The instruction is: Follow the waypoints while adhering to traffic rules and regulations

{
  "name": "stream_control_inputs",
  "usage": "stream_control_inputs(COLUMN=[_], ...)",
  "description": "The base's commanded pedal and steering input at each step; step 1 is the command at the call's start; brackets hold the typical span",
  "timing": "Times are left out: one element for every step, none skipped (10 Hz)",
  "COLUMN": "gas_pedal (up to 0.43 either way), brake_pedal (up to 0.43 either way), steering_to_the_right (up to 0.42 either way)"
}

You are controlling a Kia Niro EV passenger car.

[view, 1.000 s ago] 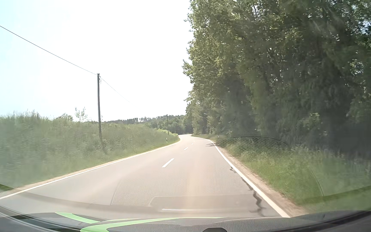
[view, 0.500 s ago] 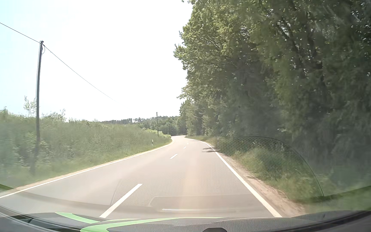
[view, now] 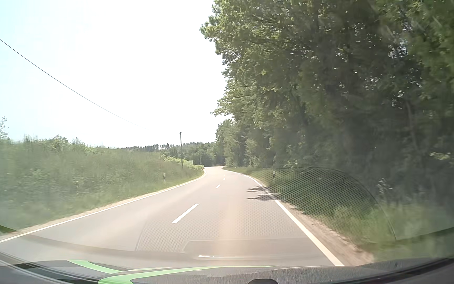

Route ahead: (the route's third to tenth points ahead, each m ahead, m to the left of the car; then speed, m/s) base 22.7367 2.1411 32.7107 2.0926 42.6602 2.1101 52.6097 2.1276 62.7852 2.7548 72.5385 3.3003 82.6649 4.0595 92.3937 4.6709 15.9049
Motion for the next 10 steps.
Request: stream_control_inputs(gas_pedal=[0.13, 0.11, 0.11, 0.11, 0.11, 0.11, 0.11, 0.11, 0.11, 0.098], brake_pedal=[0.0, 0.0, 0.0, 0.0, 0.0, 0.0, 0.0, 0.0, 0.0, 0.0], steering_to_the_right=[0.004, 0.003, 0.002, 0.001, 0.001, 0.0, -0.001, -0.003, -0.005, -0.007])
